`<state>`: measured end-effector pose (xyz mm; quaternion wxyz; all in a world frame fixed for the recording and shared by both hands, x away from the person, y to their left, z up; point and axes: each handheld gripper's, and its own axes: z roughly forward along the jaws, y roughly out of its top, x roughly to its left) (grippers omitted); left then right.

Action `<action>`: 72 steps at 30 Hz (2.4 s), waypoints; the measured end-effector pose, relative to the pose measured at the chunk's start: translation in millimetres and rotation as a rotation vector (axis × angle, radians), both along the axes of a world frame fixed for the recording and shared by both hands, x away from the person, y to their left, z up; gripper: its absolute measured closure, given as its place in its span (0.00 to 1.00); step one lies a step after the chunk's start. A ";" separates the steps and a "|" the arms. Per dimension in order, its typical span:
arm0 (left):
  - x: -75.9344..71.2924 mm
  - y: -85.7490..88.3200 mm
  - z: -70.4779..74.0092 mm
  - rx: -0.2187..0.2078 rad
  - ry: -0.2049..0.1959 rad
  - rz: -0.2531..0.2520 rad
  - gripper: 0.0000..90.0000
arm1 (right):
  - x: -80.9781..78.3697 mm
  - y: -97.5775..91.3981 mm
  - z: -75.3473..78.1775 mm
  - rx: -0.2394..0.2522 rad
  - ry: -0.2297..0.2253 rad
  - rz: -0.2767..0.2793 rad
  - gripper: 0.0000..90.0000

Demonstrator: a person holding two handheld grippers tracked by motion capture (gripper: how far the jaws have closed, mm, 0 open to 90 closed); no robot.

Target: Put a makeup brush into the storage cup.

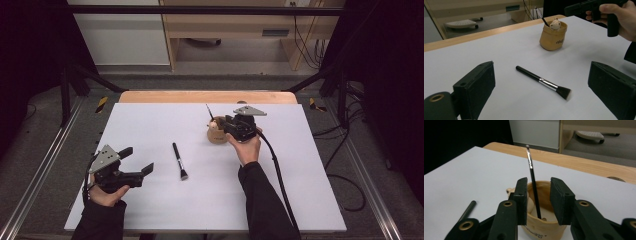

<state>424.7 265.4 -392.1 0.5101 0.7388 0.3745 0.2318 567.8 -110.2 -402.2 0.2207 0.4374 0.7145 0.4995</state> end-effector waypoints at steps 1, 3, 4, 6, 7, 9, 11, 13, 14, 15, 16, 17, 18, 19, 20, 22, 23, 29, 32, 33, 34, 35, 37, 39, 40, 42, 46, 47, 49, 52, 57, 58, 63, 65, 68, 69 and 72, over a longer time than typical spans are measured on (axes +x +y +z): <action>0.2 0.5 -0.1 0.001 0.000 0.002 0.07 | -2.6 -1.4 2.5 0.004 -0.006 0.004 0.72; 0.4 0.4 -0.3 -0.006 0.000 0.004 0.08 | -7.6 -4.8 7.4 0.008 -0.015 0.015 0.70; 0.5 0.9 -0.3 -0.003 0.001 0.003 0.07 | -10.0 -6.4 9.8 0.009 -0.019 0.018 0.69; 0.6 1.3 -0.5 -0.001 0.001 0.004 0.07 | -14.9 -10.0 13.9 0.011 -0.027 0.022 0.67; 0.8 1.8 -0.7 -0.004 0.002 0.007 0.07 | -17.3 -12.0 15.7 0.016 -0.031 0.024 0.65; 0.8 2.1 -0.6 -0.005 0.002 0.009 0.07 | -22.0 -15.8 18.6 0.017 -0.030 0.034 0.62; 0.7 2.4 -0.5 -0.006 0.001 0.011 0.07 | -27.2 -18.4 21.0 0.001 -0.038 0.041 0.60; 0.7 2.4 -0.5 -0.006 0.000 0.011 0.07 | -32.9 -21.7 23.1 0.007 -0.047 0.048 0.58; 0.7 2.6 -0.6 -0.007 0.001 0.011 0.07 | -35.7 -23.6 24.2 0.007 -0.049 0.050 0.57; 0.7 2.6 -0.6 -0.007 0.001 0.011 0.07 | -38.3 -25.2 25.2 0.007 -0.057 0.049 0.55; 0.7 2.7 -0.7 -0.007 0.001 0.012 0.07 | -40.9 -27.3 25.9 0.005 -0.062 0.050 0.54; 0.8 2.8 -0.8 -0.007 0.002 0.013 0.07 | -43.4 -29.3 26.6 0.010 -0.065 0.049 0.53; 0.7 2.9 -0.7 -0.008 0.001 0.013 0.07 | -45.9 -31.7 27.1 0.012 -0.069 0.050 0.52; 0.6 2.9 -0.5 -0.009 0.001 0.013 0.07 | -47.9 -33.8 27.8 0.012 -0.069 0.051 0.51; 0.4 2.8 -0.3 -0.011 -0.001 0.014 0.07 | -50.4 -36.0 28.3 0.014 -0.072 0.052 0.50; 0.0 2.8 0.0 -0.010 -0.003 0.015 0.07 | -55.2 -41.2 29.4 0.018 -0.083 0.056 0.47; 0.0 2.8 0.0 -0.010 -0.003 0.015 0.07 | -57.6 -43.7 29.9 0.022 -0.088 0.055 0.45; 0.0 3.0 0.2 -0.015 -0.003 0.017 0.07 | -71.5 -60.7 30.4 0.035 -0.090 0.052 0.37; 0.1 3.1 0.1 -0.012 -0.003 0.018 0.07 | -77.3 -68.8 29.3 0.039 -0.090 0.050 0.34; 0.1 3.1 0.1 -0.012 -0.003 0.018 0.07 | -79.0 -71.4 28.9 0.041 -0.090 0.051 0.33; 0.1 3.0 0.1 -0.012 -0.003 0.018 0.07 | -80.7 -74.6 28.2 0.034 -0.095 0.056 0.33; 0.2 3.0 0.1 -0.009 -0.003 0.017 0.07 | -82.8 -76.6 27.7 0.036 -0.094 0.050 0.32; 0.1 2.9 -0.2 -0.008 -0.002 0.018 0.07 | -86.3 -81.0 26.5 0.038 -0.093 0.047 0.30; 0.0 3.0 0.0 -0.011 -0.003 0.019 0.07 | -90.0 -84.7 25.4 0.034 -0.096 0.044 0.28; 0.0 3.0 0.0 -0.011 -0.004 0.019 0.07 | -92.1 -86.9 25.0 0.033 -0.099 0.045 0.28; 0.0 3.2 -0.1 -0.011 -0.003 0.020 0.07 | -96.0 -90.8 24.5 0.044 -0.098 0.052 0.26; 0.1 3.7 -0.1 -0.013 -0.004 0.021 0.07 | -103.2 -96.3 23.1 0.054 -0.102 0.068 0.21; 0.1 3.9 -0.2 -0.012 -0.003 0.022 0.07 | -105.4 -97.2 22.6 0.054 -0.103 0.066 0.20; 0.2 4.1 -0.2 -0.012 -0.003 0.022 0.07 | -109.4 -99.5 21.2 0.051 -0.109 0.062 0.18; 0.4 4.0 -0.6 -0.011 -0.002 0.023 0.07 | -114.7 -103.4 18.8 0.049 -0.109 0.056 0.16; 0.1 4.1 -0.5 -0.012 -0.003 0.023 0.07 | -122.1 -109.9 15.8 0.050 -0.119 0.038 0.13; 0.1 4.2 -0.4 -0.013 -0.003 0.024 0.07 | -125.0 -113.4 14.3 0.042 -0.125 0.029 0.11; 0.1 4.3 -0.4 -0.013 -0.003 0.024 0.07 | -129.7 -119.9 12.1 0.046 -0.119 0.023 0.09; 0.1 4.3 -0.5 -0.012 -0.002 0.025 0.07 | -132.6 -122.9 10.0 0.042 -0.109 0.013 0.06; 0.0 4.9 -0.2 -0.009 -0.003 0.024 0.07 | -135.3 -125.4 6.9 0.029 -0.104 0.005 0.04; 0.0 5.0 -0.1 -0.011 -0.004 0.024 0.07 | -136.6 -126.3 5.8 0.028 -0.098 -0.001 0.04; 0.3 5.7 -0.1 -0.013 -0.004 0.025 0.07 | -139.8 -129.8 2.4 0.029 -0.092 -0.001 0.03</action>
